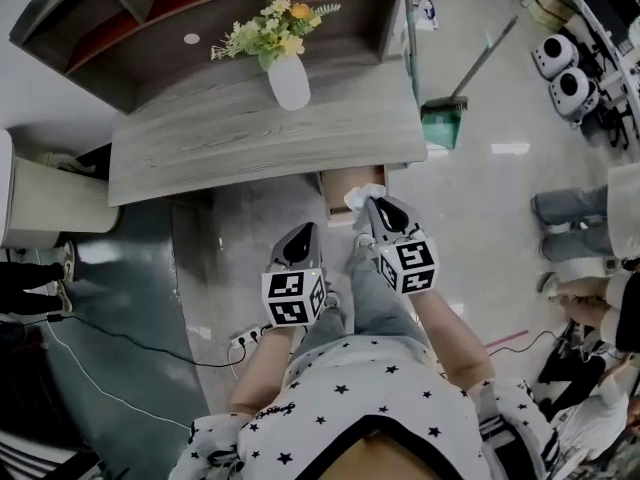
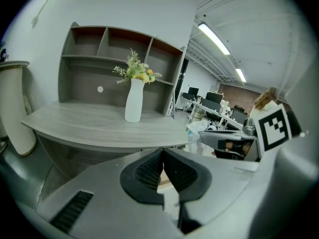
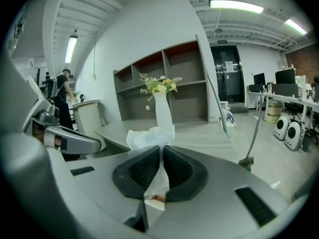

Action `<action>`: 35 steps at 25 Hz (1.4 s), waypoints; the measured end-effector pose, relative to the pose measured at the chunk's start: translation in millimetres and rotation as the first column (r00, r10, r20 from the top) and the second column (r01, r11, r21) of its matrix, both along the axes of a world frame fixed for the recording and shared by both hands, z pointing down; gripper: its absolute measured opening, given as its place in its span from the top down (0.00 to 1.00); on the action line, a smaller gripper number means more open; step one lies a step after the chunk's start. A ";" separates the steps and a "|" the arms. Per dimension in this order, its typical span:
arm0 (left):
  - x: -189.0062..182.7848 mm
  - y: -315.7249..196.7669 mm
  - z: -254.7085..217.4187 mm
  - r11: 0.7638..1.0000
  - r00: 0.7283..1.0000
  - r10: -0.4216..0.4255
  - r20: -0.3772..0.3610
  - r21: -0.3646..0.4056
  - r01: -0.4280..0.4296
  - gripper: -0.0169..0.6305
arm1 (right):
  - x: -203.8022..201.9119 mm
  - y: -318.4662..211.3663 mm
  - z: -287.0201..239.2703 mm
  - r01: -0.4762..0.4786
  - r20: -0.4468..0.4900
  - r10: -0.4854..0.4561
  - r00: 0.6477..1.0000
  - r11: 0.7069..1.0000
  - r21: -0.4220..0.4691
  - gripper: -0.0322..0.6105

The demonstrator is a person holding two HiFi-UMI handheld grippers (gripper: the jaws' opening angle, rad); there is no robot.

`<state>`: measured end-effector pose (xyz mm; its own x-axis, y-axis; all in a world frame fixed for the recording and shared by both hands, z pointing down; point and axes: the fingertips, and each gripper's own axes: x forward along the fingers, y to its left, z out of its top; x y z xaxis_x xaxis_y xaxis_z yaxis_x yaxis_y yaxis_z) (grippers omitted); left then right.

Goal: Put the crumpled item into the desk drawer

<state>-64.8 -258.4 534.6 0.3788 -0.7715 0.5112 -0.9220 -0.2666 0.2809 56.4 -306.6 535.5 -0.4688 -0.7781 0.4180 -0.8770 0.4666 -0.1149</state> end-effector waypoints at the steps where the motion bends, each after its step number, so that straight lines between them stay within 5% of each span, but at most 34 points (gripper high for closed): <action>1: 0.5 -3.5 4.4 1.000 1.000 -0.004 0.002 -0.007 0.004 0.95 | 1.1 -5.5 7.8 0.001 -0.004 -0.001 1.000 1.000 -0.011 0.92; 23: 23.5 -49.0 77.5 0.988 0.999 -0.036 0.008 -0.147 0.037 0.95 | 5.6 -63.0 182.0 0.086 -0.188 -0.146 0.971 0.952 -0.295 0.92; 35: 22.1 -56.5 88.3 0.982 0.999 -0.050 0.017 -0.181 0.053 0.95 | 3.3 -75.2 233.5 0.119 -0.296 -0.248 0.923 0.911 -0.394 0.91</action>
